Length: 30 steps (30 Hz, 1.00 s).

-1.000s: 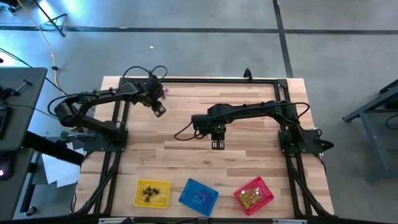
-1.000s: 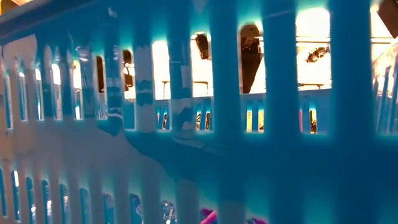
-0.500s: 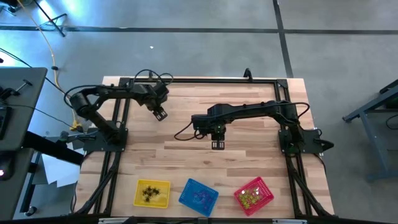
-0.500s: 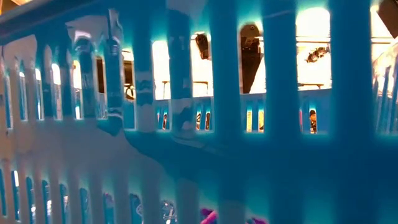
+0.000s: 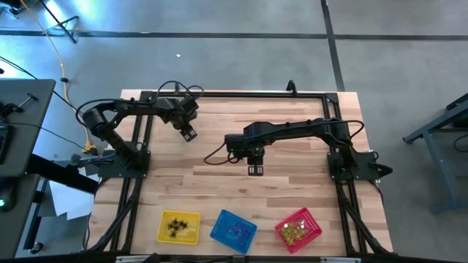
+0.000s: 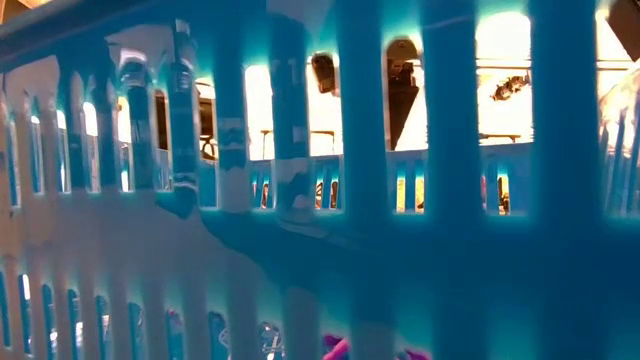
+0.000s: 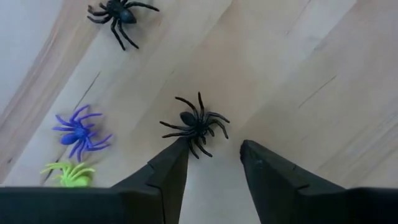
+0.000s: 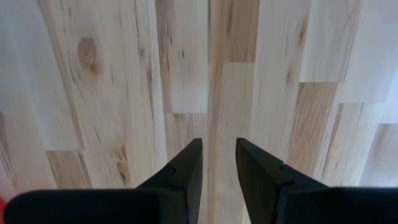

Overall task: Sort Halloween decoration
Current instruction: Put the black spider toy into the yellow bin

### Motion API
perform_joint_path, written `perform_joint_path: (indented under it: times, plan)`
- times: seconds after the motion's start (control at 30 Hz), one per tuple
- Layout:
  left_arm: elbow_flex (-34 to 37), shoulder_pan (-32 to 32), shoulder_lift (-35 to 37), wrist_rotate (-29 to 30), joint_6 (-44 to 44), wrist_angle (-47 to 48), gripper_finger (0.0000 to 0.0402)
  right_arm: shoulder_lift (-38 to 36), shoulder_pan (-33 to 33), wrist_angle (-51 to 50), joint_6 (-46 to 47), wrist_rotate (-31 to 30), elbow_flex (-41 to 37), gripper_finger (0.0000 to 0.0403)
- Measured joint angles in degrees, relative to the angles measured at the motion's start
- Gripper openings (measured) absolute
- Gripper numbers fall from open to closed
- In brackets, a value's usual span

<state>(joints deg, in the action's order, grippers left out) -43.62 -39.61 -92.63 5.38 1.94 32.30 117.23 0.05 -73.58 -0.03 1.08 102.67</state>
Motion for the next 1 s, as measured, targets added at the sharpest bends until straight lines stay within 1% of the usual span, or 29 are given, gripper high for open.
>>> perform_joint_path:
  times: [0.1, 0.2, 0.3, 0.43, 0.47, 0.83, 1.0]
  plan:
    - [0.00, -0.93, 0.01, -0.74, -1.28, 0.10, 0.0135, 0.00, 0.00, 0.34, 0.00, 0.00, 0.00, 0.0091]
    - [0.00, -1.99, 0.01, -1.91, -1.68, 0.10, 0.0113, 0.00, 0.00, 0.34, -0.01, 0.00, 0.00, 0.0091]
    - [0.00, -3.14, -0.04, -2.48, -2.20, -0.27, 0.0077, 0.00, 0.00, 0.34, -0.01, 0.00, 0.00, 0.0091]
    - [0.00, -4.26, -0.04, -2.59, -4.38, -0.62, 0.0014, 0.00, 0.00, 0.66, -0.01, 0.00, 0.00, 0.0091]
    - [0.00, -4.52, -0.04, -2.75, -4.83, -0.64, 0.0008, 0.00, 0.00, 0.74, -0.01, 0.00, 0.00, 0.0091]
    - [0.00, -5.01, 0.04, -3.23, -5.82, -0.23, 0.0000, 0.00, 0.00, 0.80, -0.01, 0.00, 0.00, 0.0091]
    - [0.22, -5.04, 2.55, -3.69, -5.84, 0.38, 0.0000, 0.00, 0.00, 0.76, -0.01, 0.00, 0.00, 0.0091]
